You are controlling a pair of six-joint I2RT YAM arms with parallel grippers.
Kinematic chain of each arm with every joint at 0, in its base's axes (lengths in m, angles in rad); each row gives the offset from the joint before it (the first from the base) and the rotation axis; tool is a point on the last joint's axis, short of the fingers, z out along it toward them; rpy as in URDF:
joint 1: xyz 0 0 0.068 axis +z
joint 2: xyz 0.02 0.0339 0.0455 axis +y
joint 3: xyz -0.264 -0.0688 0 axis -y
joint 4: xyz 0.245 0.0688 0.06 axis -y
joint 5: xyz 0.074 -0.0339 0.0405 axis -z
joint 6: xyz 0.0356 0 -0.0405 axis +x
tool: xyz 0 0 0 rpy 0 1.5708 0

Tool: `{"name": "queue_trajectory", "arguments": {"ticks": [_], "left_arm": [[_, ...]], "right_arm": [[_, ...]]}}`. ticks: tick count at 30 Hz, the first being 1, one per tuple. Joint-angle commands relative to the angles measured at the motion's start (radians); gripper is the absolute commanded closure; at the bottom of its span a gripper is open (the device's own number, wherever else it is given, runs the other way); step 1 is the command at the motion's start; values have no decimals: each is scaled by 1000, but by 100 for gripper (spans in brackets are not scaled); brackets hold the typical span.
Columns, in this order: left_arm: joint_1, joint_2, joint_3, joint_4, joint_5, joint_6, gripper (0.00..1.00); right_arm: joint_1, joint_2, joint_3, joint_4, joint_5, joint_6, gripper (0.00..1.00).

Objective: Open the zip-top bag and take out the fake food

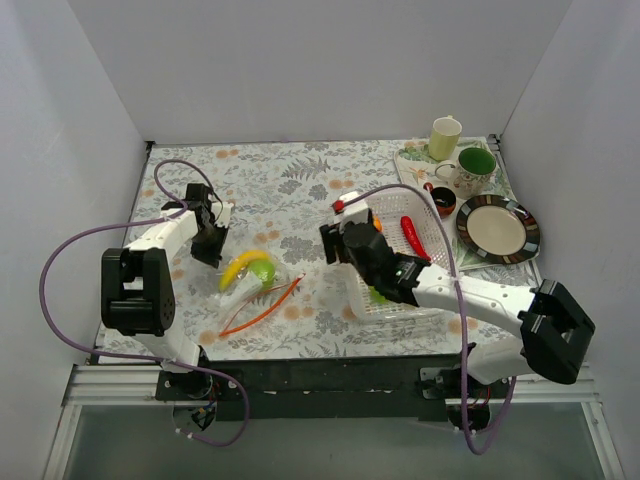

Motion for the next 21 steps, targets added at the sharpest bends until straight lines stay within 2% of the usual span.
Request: {"name": "queue_trajectory", "arguments": {"ticks": [1,3,5,6,7,9,10,13,17,21], "left_arm": [[-2,-56,23,-24,34,-11,100],[-2,-63,20,-21,41,-11,100],[-2,-66,14,-17,57,-12,100],[-2,-62,15,-16,60,-11,100],[-2,-54,14,-16,61,-11,100],[-2,-52,19,-19,69,-12,100],[-2,-54,22,-20,72,-12,100],[-2,-59,28,-24,74,-11,100],[-2,-71,31,-28,69,-8,100],[-2,-79,19,-19,46,-3,100]], "right_arm": [[-177,-34,-1,-172,176,103,92],[-210,-42,-7,-177,182,91,92],[-240,-31,7,-212,182,83,80],[-246,-21,47,-238,186,84,66],[-256,8,71,-270,192,87,34],[-256,42,151,-384,229,115,9],[-257,67,169,-414,235,120,2],[-257,59,210,-453,210,135,1],[-225,6,216,-398,92,129,1],[-84,-1,226,-307,-39,107,1]]}}
